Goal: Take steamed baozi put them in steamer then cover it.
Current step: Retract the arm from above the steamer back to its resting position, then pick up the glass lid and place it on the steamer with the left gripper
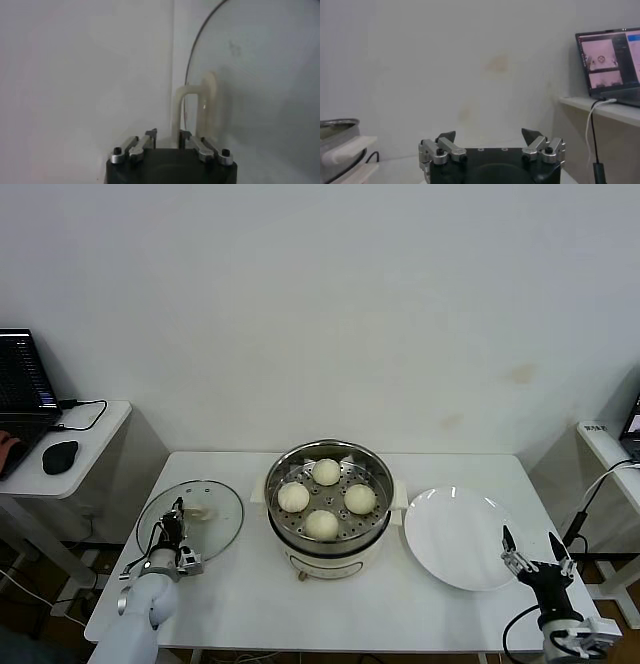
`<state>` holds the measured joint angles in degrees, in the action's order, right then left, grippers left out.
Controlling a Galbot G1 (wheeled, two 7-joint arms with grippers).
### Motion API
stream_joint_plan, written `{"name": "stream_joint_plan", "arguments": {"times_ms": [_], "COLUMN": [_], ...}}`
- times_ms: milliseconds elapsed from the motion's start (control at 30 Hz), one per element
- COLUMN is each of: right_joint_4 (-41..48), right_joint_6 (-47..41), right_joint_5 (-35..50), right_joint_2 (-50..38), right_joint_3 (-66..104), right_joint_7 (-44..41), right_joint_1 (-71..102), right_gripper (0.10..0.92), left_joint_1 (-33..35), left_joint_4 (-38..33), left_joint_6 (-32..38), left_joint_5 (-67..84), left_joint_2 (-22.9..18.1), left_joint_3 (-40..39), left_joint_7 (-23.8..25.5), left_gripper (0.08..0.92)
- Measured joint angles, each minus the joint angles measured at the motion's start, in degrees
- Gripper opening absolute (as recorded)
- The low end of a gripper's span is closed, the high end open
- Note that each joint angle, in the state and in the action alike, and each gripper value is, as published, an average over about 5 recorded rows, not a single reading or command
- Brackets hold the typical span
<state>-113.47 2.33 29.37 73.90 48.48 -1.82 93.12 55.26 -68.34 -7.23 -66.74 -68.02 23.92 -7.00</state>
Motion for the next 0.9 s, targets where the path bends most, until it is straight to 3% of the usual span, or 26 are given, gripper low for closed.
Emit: {"name": "stream_joint_plan", "arguments": {"times_ms": [300,900], "right_joint_4": [-1.15,-3.46], "right_joint_6": [-0.88,-1.67], "right_joint_5": [0.96,0.79], "right_joint_2": [-1.15,-1.87], "right_joint_3": [0.30,-0.86], "right_joint_7": [0.07,0.27], "right_joint_1": [-0.47,-0.81], "right_gripper": [0.823,0.822], "left_joint_1": [4.37,15.30], "left_joint_4": [-7.16,-34.68], "left_joint_6": [-1.48,-11.75], "left_joint_5": [-1.30,-5.87], "left_joint_2": [-0.54,-5.52], "left_joint_3": [2.13,6.85], "left_joint_7": [1.10,6.85], "left_gripper": [0.137,0.137]}}
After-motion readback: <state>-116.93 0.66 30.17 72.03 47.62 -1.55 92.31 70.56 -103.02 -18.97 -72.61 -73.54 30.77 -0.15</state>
